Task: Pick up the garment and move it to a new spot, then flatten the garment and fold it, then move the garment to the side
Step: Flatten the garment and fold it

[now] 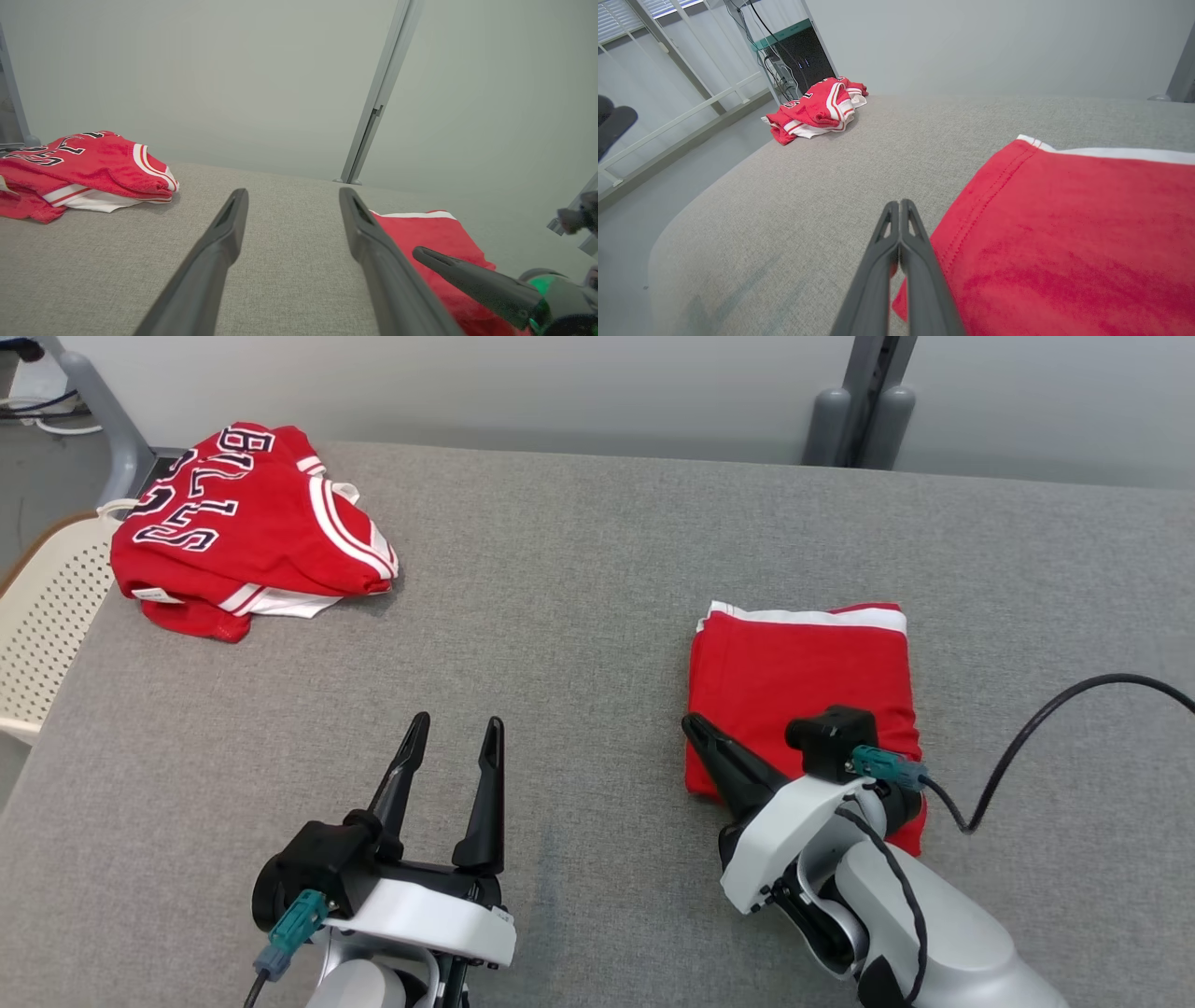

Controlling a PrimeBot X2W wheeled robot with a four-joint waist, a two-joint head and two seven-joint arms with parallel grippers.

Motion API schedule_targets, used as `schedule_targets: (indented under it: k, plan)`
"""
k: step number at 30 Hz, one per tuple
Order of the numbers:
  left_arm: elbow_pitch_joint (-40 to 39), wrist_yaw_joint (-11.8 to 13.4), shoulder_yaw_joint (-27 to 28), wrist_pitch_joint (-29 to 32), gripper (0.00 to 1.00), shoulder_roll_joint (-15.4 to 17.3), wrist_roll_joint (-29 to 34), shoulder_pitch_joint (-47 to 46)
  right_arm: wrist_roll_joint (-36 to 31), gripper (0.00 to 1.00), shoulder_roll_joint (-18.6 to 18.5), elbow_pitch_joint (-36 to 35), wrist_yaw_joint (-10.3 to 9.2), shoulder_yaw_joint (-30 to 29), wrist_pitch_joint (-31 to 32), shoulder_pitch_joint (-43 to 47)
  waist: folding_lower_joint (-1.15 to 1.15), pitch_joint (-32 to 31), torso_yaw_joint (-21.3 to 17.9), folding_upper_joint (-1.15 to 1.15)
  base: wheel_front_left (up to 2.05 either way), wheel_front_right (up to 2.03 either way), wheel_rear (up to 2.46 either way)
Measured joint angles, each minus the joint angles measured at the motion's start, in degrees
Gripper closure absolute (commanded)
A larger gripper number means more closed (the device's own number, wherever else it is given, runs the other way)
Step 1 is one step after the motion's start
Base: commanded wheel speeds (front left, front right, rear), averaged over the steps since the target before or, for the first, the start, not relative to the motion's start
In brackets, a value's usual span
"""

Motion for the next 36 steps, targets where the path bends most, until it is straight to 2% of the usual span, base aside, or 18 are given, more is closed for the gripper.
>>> schedule_targets:
  k: [2, 5, 6, 7, 8, 9, 17, 25, 30, 36]
  plan:
    - [0.1, 0.0, 0.0, 0.0, 0.00, 0.0, 0.2, 0.3, -0.1, 0.98, 0.0, -1.2, 0.00, -0.7, -1.0, -0.3, 0.00, -0.5, -0.6, 0.00, 0.00, 0.00, 0.00]
    - [0.2, 0.0, 0.1, 0.0, 0.00, 0.0, 0.4, 0.5, -0.7, 0.62, -0.6, -2.9, 0.00, -3.2, -2.0, -0.3, 0.00, -1.3, -1.6, 0.00, 0.00, 0.00, 0.00]
    - [0.2, 0.0, 0.1, 0.0, 0.00, 0.0, 0.5, 0.7, -1.1, 0.53, -1.0, -3.4, 0.00, -4.2, -2.4, -0.3, 0.00, -1.6, -2.0, 0.00, 0.00, 0.00, 0.00]
    - [0.2, -0.1, 0.2, 0.0, 0.00, 0.0, 0.5, 0.9, -1.4, 0.40, -1.3, -4.2, 0.00, -5.6, -2.5, -0.2, 0.00, -1.9, -2.4, 0.00, 0.00, 0.00, 0.00]
    - [0.3, -0.1, 0.2, 0.0, 0.00, 0.0, 0.5, 1.1, -2.1, 0.16, -1.7, -4.8, 0.00, -6.8, -2.6, 0.0, 0.00, -2.1, -2.7, 0.00, 0.00, 0.00, 0.00]
    - [0.3, -0.2, 0.3, 0.0, 0.00, 0.0, 0.7, 1.2, -2.9, 0.00, -2.0, -5.4, 0.00, -8.0, -2.9, 0.4, 0.00, -2.3, -3.1, 0.00, 0.00, 0.00, 0.00]
    - [-0.2, -0.6, 1.6, 0.0, 0.00, 0.0, 2.2, 1.5, -12.3, 0.00, -3.7, -13.5, 0.00, -23.8, -3.1, 8.0, 0.00, -3.4, -6.2, 0.00, 0.00, 0.00, 0.00]
    - [0.0, 0.0, 3.2, 0.0, 0.00, 0.3, 5.4, 3.0, -20.1, 0.00, -1.4, -25.4, 0.00, -37.7, -3.2, 20.2, 0.00, -4.3, -7.7, 0.00, 0.00, 0.00, 0.00]
    - [0.3, 0.4, 5.0, 0.0, 0.00, 0.4, 6.2, 4.3, -22.1, 0.00, -0.4, -31.4, 0.00, -41.2, -1.9, 25.8, 0.00, -5.0, -8.3, 0.00, 0.00, 0.00, 0.00]
    - [0.6, 0.1, 6.2, 0.0, 0.00, 0.4, 6.7, 5.4, -21.1, 0.00, -0.1, -36.3, 0.00, -42.2, -0.8, 30.1, 0.00, -6.3, -8.8, 0.00, 0.00, 0.00, 0.00]
